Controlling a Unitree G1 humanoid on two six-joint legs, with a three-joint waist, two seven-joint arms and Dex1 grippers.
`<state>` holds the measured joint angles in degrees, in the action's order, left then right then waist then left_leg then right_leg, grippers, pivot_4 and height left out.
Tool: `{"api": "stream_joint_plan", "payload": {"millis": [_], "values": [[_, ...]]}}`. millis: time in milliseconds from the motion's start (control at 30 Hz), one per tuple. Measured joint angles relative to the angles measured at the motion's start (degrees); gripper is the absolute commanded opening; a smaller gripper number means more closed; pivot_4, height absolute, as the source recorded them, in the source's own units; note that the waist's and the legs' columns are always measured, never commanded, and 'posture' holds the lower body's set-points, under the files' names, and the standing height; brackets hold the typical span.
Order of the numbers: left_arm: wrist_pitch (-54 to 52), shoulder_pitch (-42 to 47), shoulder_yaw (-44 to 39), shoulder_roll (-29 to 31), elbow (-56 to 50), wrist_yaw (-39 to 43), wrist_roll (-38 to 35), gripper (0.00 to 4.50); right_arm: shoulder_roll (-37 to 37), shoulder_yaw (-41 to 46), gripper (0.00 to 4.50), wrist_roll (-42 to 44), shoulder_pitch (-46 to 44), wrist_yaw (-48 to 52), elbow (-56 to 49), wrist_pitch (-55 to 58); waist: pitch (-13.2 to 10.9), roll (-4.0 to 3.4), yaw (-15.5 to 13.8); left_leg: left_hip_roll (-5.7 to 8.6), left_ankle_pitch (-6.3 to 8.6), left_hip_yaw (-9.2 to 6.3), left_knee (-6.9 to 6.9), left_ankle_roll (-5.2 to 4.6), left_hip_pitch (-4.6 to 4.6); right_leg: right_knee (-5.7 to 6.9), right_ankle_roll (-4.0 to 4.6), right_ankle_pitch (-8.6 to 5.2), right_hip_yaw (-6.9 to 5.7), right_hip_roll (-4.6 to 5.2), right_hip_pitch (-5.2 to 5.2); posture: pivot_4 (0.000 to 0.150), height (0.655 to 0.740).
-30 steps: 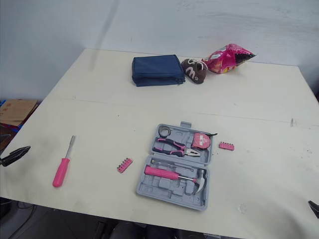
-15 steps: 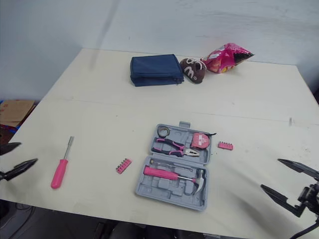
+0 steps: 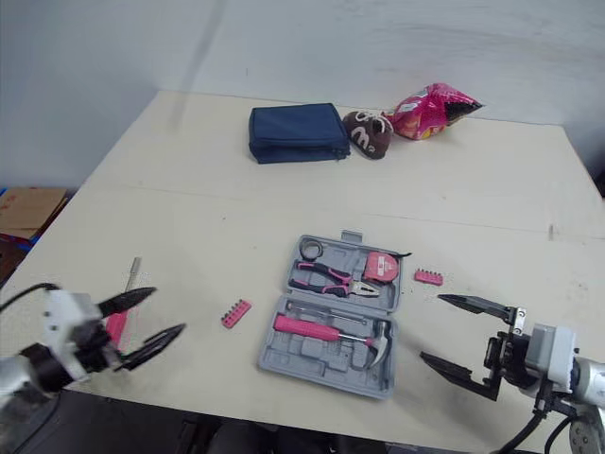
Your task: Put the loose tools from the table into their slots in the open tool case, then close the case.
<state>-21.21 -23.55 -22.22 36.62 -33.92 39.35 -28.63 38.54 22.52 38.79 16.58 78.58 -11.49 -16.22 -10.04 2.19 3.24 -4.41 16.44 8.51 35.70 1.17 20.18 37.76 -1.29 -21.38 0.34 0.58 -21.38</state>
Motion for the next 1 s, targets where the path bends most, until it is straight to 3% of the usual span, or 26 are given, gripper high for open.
{"api": "stream_joint_plan", "payload": {"millis": [133, 333, 767, 867, 1000], "values": [[-2.54, 3.18, 10.33, -3.32, -1.38, -5.68, 5.22, 4.48, -0.98, -2.2, 4.5, -0.32, -2.06, -0.28, -0.75, 0.06, -0.02, -0.03, -0.1, -0.01, 0.0, -0.04, 0.17, -0.02, 0.02, 0.06, -0.02, 0.02, 0.01, -0.03, 0.02, 0.15, 0.74], [-5.7, 7.17, 17.81, -5.27, 0.25, -11.1, 11.75, 4.48, -1.02, -2.23, 4.5, -0.7, -1.77, -0.58, -1.4, 0.04, -0.01, -0.03, -0.18, -0.02, 0.04, -0.05, 0.24, -0.08, 0.03, 0.06, -0.02, 0.02, 0.01, -0.02, 0.05, 0.15, 0.74], [-11.27, 11.95, 20.93, -7.61, 2.84, -13.87, 14.29, 4.48, -1.0, -2.18, 4.5, -2.1, -1.13, -4.65, -4.18, 1.45, 0.0, -0.13, -0.41, -0.02, 0.0, -0.07, 0.35, -0.16, -0.03, 0.08, -0.06, 0.05, 0.01, -0.01, 0.18, 0.15, 0.74], [-12.48, 12.72, 21.92, -7.56, 3.0, -13.76, 14.53, 3.63, -1.0, -2.18, 4.5, -2.41, -0.81, -5.15, -4.21, 1.45, 0.03, -0.16, -0.72, -0.01, -0.02, -0.08, 0.36, -0.2, -0.07, 0.06, -0.07, 0.07, 0.02, 0.03, 0.26, 0.15, 0.74], [-12.57, 12.77, 22.1, -7.39, 3.0, -13.75, 15.05, 1.93, -1.0, -2.18, 4.5, -2.92, -0.34, -5.59, -4.2, 1.39, 0.1, -0.29, -1.14, 0.0, 0.01, -0.08, 0.34, -0.21, -0.08, 0.02, -0.07, 0.07, 0.01, 0.05, 0.29, 0.15, 0.74]]}}
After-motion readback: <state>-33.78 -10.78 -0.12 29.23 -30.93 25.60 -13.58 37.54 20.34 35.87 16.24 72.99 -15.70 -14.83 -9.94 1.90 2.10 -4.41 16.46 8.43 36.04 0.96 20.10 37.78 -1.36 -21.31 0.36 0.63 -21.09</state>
